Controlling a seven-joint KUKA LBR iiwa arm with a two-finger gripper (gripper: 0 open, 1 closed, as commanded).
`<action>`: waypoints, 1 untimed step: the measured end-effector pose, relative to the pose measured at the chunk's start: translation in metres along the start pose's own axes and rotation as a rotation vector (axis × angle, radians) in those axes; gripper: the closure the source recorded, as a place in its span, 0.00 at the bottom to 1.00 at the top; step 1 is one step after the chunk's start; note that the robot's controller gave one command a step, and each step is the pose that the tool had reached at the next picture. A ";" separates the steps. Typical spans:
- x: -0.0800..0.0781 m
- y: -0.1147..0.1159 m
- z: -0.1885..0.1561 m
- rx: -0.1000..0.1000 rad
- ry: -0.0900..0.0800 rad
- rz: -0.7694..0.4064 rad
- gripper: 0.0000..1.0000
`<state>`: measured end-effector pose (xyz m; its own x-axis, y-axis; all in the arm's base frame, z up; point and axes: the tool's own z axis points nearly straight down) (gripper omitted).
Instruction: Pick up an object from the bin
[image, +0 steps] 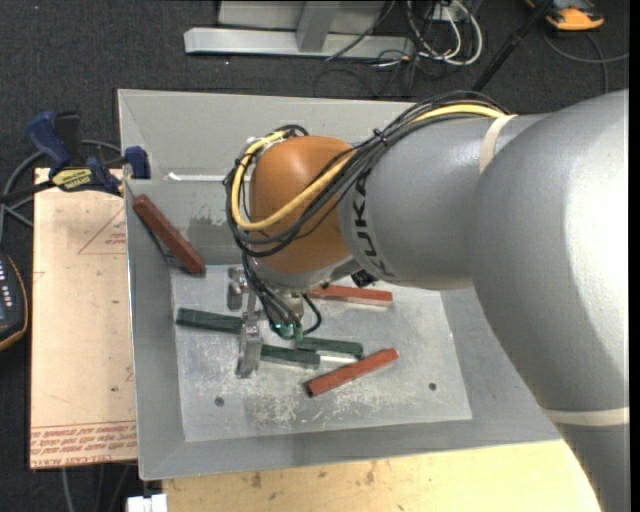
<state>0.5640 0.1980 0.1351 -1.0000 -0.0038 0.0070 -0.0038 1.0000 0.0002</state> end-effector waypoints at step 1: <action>-0.089 0.003 0.067 0.000 -0.009 -0.190 0.00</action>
Offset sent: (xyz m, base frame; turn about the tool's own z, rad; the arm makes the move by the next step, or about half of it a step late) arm 0.0874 0.0038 -0.0651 -0.1920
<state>0.6521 0.2016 0.0674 -0.9812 -0.1928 -0.0026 -0.1928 0.9812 0.0007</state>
